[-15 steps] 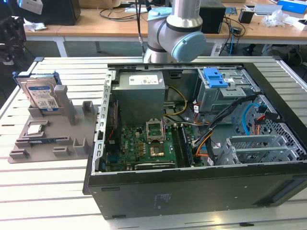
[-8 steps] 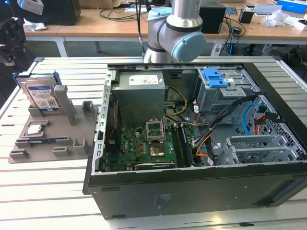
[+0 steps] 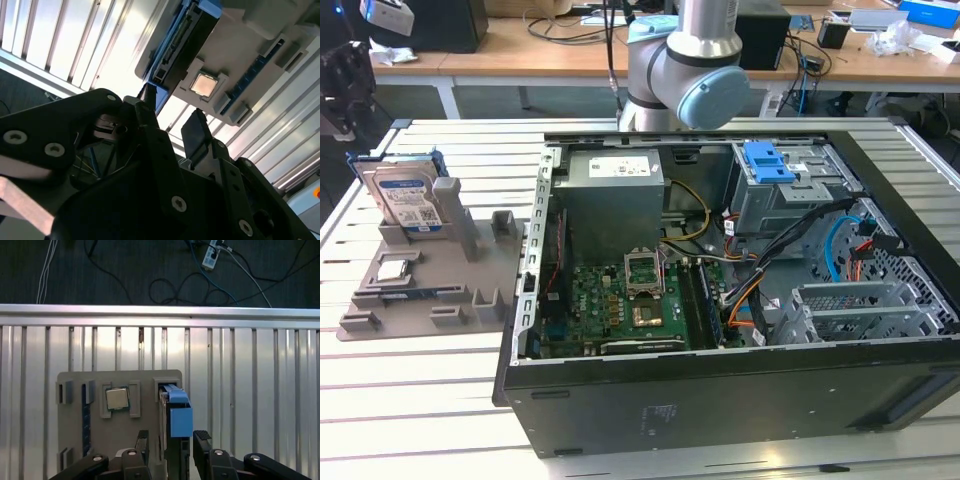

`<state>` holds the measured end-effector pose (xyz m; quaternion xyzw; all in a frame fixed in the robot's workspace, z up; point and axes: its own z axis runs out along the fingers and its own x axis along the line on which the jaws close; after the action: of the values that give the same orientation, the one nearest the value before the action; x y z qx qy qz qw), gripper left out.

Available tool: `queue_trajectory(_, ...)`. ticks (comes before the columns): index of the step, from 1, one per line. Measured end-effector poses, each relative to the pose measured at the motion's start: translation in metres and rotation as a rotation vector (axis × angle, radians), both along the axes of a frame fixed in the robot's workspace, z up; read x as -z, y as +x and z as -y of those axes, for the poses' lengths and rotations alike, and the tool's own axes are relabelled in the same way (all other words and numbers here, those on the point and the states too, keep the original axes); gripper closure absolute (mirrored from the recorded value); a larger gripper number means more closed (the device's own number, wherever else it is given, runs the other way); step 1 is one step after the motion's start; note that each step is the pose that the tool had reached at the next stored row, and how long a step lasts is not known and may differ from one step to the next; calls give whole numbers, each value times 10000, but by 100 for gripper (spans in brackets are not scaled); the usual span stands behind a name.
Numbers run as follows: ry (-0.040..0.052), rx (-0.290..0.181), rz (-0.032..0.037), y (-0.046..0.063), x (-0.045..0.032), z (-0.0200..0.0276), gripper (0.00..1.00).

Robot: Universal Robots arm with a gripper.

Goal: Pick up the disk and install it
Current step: 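Pick up the disk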

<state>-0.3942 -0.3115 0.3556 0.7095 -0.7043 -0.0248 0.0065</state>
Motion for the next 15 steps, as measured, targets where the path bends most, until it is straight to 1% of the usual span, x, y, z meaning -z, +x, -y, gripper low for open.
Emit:
queue_trajectory(2, -4, -36, -1, 4, 25, -4, 52)
queue_trajectory(4, -19, -82, -2, 7, 92, -12, 52)
queue_trajectory(5, -31, -109, -3, 8, 122, -36, 52)
queue_trajectory(6, -49, -144, -2, 8, 151, -80, 52)
queue_trajectory(8, -82, -182, 0, 8, 178, -106, 52)
queue_trajectory(9, -102, -197, -1, 8, 194, -109, 52)
queue_trajectory(11, -130, -242, -3, 8, 252, -110, 52)
queue_trajectory(13, -136, -270, -3, 8, 292, -110, 52)
queue_trajectory(15, -141, -319, -3, 8, 353, -110, 52)
